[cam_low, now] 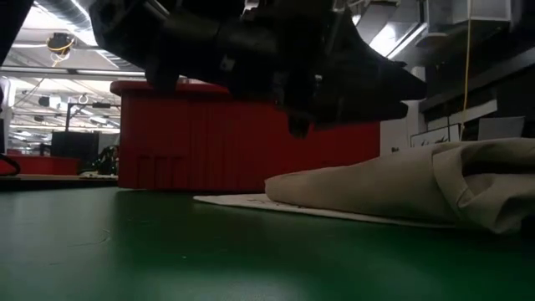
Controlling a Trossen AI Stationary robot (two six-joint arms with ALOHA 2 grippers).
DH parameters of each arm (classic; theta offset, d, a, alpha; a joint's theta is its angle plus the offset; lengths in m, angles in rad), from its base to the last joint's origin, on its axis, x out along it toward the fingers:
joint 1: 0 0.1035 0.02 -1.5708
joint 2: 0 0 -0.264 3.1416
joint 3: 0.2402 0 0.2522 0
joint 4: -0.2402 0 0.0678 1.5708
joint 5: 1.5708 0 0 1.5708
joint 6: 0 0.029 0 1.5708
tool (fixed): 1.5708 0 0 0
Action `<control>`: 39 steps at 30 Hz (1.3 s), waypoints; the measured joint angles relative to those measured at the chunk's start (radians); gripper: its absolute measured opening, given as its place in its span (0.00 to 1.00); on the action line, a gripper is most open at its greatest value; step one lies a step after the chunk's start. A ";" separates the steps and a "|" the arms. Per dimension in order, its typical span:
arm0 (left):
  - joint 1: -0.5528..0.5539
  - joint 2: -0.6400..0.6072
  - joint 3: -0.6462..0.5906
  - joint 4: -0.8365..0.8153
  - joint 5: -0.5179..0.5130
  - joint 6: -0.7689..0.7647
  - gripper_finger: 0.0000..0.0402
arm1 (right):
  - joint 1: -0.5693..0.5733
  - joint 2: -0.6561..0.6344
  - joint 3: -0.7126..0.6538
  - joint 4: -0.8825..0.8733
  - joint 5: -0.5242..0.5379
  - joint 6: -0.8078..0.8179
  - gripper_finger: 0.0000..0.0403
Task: Fold Laundry from Bin
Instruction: Fold the brown shorts
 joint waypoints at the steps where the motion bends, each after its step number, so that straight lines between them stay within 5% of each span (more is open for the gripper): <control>1: 0.000 0.000 0.000 0.001 0.000 0.000 0.39 | 0.000 0.000 -0.020 0.003 -0.008 0.022 0.42; 11: -0.002 0.000 0.000 0.001 0.000 -0.001 0.39 | -0.003 0.000 -0.186 0.162 -0.066 0.076 0.42; 24: 0.028 -0.068 0.000 -0.036 0.000 0.023 0.39 | -0.003 0.000 -0.034 0.151 -0.072 0.014 0.42; 39: 0.124 -0.147 0.000 -0.390 0.008 0.031 0.39 | -0.003 0.110 0.058 0.579 0.203 -0.267 0.42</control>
